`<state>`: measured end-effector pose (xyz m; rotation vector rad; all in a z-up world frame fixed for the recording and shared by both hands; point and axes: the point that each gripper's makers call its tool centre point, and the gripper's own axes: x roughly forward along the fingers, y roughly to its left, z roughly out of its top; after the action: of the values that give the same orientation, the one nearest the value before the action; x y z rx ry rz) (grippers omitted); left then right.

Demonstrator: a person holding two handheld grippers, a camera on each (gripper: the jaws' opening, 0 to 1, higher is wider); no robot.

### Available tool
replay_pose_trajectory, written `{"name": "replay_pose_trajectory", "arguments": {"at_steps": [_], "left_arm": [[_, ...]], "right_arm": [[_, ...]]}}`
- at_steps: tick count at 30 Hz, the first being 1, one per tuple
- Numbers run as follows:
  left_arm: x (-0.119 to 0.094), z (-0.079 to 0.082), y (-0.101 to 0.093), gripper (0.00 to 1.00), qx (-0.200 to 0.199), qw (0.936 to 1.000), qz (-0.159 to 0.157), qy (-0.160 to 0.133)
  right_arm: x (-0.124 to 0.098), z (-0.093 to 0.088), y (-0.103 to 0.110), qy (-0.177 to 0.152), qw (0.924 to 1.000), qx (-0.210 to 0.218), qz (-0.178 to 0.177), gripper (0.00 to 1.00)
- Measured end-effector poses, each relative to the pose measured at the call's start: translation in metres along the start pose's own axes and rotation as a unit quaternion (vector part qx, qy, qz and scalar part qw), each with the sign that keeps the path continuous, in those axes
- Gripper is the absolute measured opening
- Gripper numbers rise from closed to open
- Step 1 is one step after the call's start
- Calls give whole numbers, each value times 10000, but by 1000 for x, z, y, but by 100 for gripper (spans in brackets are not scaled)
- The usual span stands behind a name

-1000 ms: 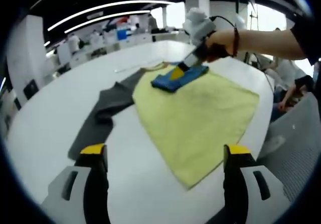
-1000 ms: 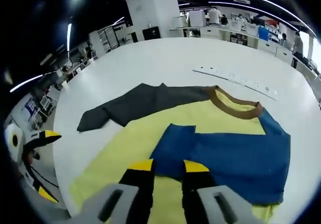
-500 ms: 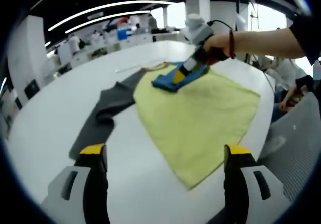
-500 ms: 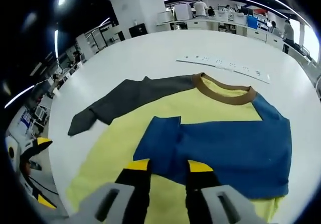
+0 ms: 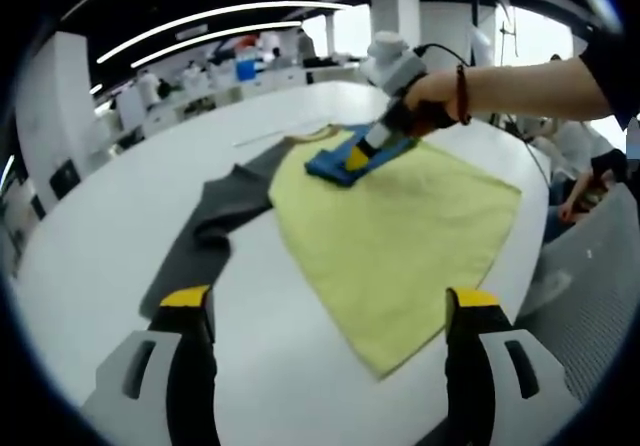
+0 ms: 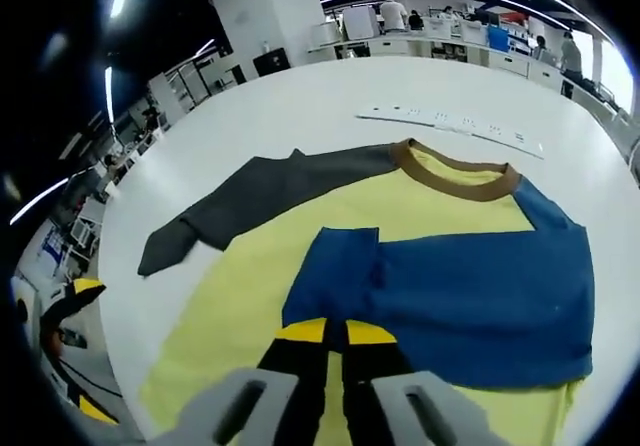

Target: Fold the garment on the visible template until the final outline fits inside the template.

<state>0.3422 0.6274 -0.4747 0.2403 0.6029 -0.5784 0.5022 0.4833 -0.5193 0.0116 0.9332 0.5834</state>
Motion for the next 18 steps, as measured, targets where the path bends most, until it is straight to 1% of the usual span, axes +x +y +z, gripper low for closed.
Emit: {"name": "replay_pose_trajectory", "arguments": {"at_steps": [1, 4, 5, 9, 18], "left_arm": [[0, 0, 0, 92, 0, 10000, 0, 1], [1, 1, 0, 92, 21, 10000, -9, 1], [1, 1, 0, 92, 20, 10000, -14, -7], [1, 1, -1, 92, 26, 10000, -17, -12], [-1, 2, 2, 91, -19, 10000, 20, -49]], "right_arm": [[-1, 1, 1, -23, 10000, 2, 14, 0], [-4, 10, 16, -186, 9996, -15, 201, 0], [-4, 10, 18, -196, 9995, -28, 227, 0], [-2, 12, 38, -242, 9984, -211, 469, 0], [11, 12, 60, -278, 9959, -396, 766, 0]]}}
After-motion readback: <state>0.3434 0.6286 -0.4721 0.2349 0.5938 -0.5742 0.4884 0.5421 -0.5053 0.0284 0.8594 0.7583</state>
